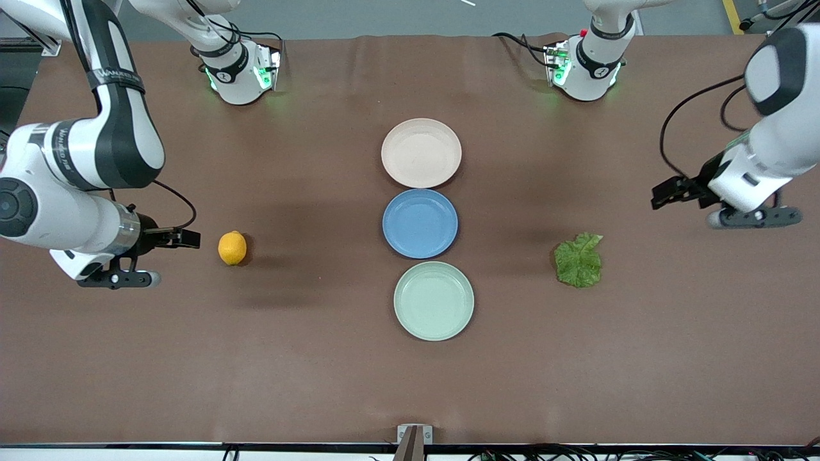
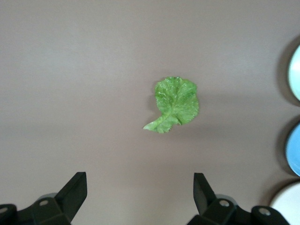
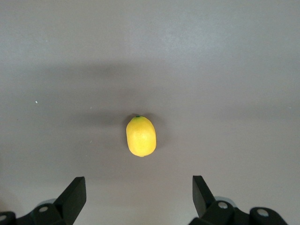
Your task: Pick lemon and lettuce from plates
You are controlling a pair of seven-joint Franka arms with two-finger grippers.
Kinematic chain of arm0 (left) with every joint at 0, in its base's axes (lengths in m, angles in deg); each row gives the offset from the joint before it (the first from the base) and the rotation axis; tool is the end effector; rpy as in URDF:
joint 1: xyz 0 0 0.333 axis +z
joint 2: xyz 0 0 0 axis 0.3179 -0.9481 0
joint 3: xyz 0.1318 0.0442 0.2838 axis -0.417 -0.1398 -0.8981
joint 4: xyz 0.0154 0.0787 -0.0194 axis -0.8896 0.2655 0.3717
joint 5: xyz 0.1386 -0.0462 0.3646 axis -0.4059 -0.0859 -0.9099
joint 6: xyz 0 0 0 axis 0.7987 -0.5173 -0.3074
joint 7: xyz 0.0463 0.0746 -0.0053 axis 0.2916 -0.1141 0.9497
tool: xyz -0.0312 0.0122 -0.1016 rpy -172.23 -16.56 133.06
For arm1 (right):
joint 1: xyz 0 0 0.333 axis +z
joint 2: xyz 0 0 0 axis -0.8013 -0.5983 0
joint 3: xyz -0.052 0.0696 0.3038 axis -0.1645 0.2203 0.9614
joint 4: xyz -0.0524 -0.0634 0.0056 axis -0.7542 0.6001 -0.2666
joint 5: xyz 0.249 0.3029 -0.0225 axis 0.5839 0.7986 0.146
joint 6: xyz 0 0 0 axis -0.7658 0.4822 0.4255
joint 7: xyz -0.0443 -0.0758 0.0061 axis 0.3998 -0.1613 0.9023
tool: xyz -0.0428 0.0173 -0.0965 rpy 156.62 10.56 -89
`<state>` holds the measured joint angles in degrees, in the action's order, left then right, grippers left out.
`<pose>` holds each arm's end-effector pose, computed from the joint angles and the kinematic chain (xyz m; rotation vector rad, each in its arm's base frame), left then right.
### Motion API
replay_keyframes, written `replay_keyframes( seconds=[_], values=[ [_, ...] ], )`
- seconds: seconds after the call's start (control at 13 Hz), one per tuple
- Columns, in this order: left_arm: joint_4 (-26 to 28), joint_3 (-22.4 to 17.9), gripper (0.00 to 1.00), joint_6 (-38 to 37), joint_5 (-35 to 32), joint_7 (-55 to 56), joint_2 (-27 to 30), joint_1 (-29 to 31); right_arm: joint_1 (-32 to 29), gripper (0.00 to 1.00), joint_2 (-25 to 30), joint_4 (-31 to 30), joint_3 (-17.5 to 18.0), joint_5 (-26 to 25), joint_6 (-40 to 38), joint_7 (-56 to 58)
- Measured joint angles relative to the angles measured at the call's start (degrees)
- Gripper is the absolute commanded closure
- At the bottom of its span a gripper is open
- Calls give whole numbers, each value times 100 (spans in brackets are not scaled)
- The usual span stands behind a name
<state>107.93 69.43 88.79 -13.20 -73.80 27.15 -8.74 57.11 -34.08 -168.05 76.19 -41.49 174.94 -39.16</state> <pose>0.5542 -0.0235 0.5307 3.1013 0.0379 -0.0420 0.6324 0.0459 0.4404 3.1109 -0.0113 -0.2784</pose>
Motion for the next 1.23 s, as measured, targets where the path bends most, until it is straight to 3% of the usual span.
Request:
replay_keyframes(
  seconds=[0.38,0.85,1.08,1.23],
  values=[
    [-1318,-2,0,-795,0,0,44,66,-211,0,91,966,-2,-59,-1130,27],
    [-1619,-108,0,-1208,0,0,26,-61,-349,0,95,1358,1,-52,-1167,35],
    [-1659,-1318,0,-1433,0,0,26,-1208,-355,0,88,1360,26,-20,-1236,35],
    [-1662,-1661,0,-1483,0,0,26,-1543,-355,0,108,1357,35,15,-1257,35]
  ],
)
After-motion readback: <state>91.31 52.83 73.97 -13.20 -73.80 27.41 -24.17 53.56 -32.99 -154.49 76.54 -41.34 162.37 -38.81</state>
